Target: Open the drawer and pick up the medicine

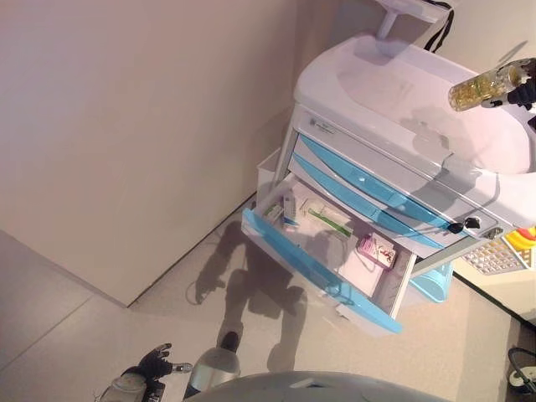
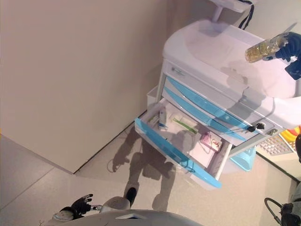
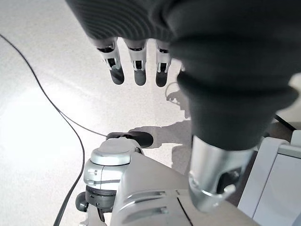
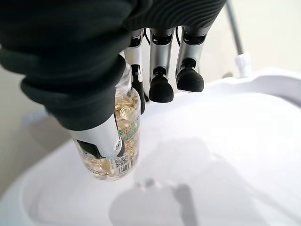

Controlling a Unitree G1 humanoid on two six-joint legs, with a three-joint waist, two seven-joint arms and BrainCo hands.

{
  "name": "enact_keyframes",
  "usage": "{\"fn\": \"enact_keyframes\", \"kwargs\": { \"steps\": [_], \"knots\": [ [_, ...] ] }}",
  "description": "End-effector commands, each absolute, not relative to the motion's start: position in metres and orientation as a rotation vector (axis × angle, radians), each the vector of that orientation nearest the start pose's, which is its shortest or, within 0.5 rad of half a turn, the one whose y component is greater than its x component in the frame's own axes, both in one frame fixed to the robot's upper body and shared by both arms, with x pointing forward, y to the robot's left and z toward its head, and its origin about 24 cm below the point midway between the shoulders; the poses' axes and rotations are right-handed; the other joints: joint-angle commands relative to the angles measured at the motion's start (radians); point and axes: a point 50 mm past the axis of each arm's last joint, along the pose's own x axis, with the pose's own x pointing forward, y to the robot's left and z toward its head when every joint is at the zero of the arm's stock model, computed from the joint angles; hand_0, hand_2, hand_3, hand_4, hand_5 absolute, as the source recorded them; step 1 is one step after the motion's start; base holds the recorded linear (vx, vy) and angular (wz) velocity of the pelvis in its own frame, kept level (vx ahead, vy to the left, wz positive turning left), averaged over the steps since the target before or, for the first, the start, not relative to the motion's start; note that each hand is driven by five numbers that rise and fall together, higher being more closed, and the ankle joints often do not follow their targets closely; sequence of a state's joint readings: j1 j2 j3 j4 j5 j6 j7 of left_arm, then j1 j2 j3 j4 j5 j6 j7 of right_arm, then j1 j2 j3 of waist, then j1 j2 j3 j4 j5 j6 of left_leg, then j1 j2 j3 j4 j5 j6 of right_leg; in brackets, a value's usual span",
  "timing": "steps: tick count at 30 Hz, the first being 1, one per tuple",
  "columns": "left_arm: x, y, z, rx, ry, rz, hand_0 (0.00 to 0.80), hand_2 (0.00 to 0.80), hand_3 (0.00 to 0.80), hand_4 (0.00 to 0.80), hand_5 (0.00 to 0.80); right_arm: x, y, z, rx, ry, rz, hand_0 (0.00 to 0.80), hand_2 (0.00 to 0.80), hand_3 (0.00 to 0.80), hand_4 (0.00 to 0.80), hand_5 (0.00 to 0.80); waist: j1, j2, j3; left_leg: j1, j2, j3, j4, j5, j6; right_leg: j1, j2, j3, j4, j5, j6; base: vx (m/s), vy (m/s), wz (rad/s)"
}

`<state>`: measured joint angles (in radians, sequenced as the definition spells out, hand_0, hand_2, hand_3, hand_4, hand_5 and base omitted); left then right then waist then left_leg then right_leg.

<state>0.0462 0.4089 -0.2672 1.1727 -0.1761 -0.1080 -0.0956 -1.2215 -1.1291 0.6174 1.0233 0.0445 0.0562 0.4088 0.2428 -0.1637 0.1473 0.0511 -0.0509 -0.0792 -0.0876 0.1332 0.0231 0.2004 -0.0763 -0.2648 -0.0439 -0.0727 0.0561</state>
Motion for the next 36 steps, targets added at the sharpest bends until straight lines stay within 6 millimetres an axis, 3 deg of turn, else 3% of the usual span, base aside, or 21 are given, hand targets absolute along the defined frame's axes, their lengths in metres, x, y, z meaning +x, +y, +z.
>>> {"fn": "enact_keyframes", "kwargs": {
  "steps": [1,9,14,23,36],
  "knots": [
    [0.076,0.299,-0.138,0.324,1.167,0.068,0.000,0.000,0.000,0.000,0.000,0.329,-0.383,0.328,-1.196,0.322,-0.224,0.800,0.800,0.800,0.800,0.800,0.020,-0.021,-0.042,0.020,0.016,0.024,0.099,-0.219,-0.011,-0.089,-0.044,-0.009,0.061,0.055,0.033,0.036,0.014,0.07],
    [0.074,0.300,-0.138,0.325,1.167,0.069,0.000,0.000,0.000,0.000,0.000,0.327,-0.389,0.320,-1.300,0.498,-0.182,0.800,0.800,0.800,0.800,0.800,0.032,-0.027,-0.038,0.018,0.019,0.021,0.092,-0.214,-0.016,-0.087,-0.042,-0.015,0.052,0.053,0.032,0.018,0.005,0.02],
    [0.077,0.298,-0.137,0.331,1.144,0.053,0.000,0.000,0.000,0.000,0.000,0.323,-0.400,0.312,-1.324,0.533,-0.262,0.800,0.800,0.800,0.800,0.800,0.044,-0.022,-0.030,0.011,0.020,0.010,0.088,-0.207,-0.018,-0.089,-0.042,-0.022,0.048,0.055,0.034,0.011,-0.012,0.04],
    [0.089,0.304,-0.132,0.365,1.120,0.041,0.000,0.000,0.000,0.000,0.000,0.315,-0.414,0.311,-1.305,0.538,-0.388,0.800,0.800,0.800,0.800,0.800,0.065,-0.018,0.001,-0.026,0.024,-0.017,0.094,-0.200,-0.018,-0.117,-0.037,-0.032,0.049,0.060,0.037,-0.013,-0.045,0.10],
    [0.090,0.302,-0.130,0.376,1.100,0.014,0.000,0.000,0.000,0.000,0.000,0.302,-0.428,0.322,-1.277,0.494,-0.551,0.800,0.800,0.800,0.800,0.800,0.066,-0.006,0.024,-0.042,0.028,-0.026,0.108,-0.202,-0.020,-0.132,-0.033,-0.024,0.060,0.053,0.035,0.028,-0.025,0.01]
  ]
}}
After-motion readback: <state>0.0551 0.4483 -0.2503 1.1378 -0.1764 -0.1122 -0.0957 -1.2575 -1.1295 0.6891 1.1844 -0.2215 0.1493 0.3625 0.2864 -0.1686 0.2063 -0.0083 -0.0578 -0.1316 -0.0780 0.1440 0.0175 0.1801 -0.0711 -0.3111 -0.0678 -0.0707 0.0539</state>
